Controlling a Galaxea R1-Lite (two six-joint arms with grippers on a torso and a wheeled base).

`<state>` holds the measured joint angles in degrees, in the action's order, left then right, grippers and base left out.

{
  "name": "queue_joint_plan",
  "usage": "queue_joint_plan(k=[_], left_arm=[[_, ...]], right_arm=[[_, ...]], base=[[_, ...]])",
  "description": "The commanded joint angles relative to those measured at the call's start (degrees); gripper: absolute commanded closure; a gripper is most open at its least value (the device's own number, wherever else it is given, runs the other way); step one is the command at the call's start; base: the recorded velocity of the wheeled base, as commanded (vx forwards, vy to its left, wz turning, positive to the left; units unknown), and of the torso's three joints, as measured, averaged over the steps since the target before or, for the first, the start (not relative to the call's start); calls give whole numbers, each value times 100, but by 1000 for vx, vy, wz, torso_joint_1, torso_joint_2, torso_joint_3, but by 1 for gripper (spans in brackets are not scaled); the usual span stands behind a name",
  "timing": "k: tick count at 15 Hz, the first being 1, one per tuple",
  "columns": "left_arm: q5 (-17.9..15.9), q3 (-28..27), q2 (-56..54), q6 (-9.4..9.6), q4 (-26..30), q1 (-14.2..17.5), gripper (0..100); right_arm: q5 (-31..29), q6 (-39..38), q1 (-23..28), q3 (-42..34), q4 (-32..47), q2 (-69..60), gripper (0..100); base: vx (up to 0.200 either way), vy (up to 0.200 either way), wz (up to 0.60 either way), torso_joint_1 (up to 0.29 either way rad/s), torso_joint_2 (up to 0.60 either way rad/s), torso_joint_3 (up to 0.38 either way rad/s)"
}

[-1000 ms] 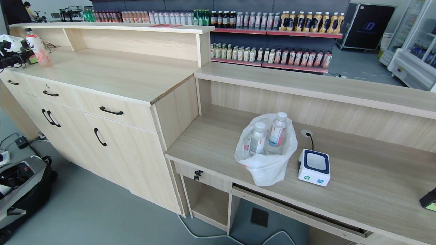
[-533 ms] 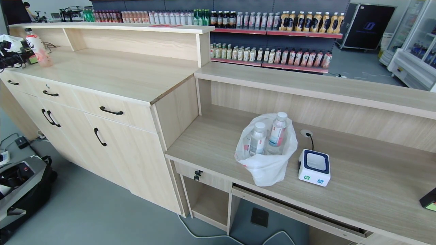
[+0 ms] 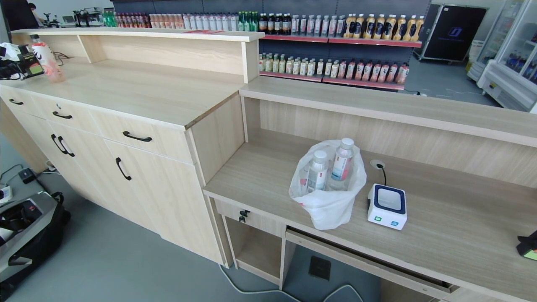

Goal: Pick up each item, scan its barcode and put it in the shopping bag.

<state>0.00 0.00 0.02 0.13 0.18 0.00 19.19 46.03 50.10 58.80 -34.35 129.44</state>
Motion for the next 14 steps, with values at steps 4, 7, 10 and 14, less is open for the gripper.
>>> queue_joint_plan(k=[4, 7, 10, 14], left_arm=[[0, 0, -2, 4, -1, 0, 0], [0, 0, -2, 4, -1, 0, 0], [0, 0, -2, -5, -1, 0, 0], [0, 0, -2, -5, -1, 0, 0]], right_arm=[[6, 20, -88, 9, -1, 90, 0], [15, 37, -88, -52, -1, 99, 100], [24, 90, -88, -158, -72, 117, 100], [15, 327, -194, -615, -757, -130, 100]], base=[[0, 0, 0, 0, 0, 0], [0, 0, 0, 0, 0, 0], [0, 0, 0, 0, 0, 0], [0, 0, 0, 0, 0, 0]])
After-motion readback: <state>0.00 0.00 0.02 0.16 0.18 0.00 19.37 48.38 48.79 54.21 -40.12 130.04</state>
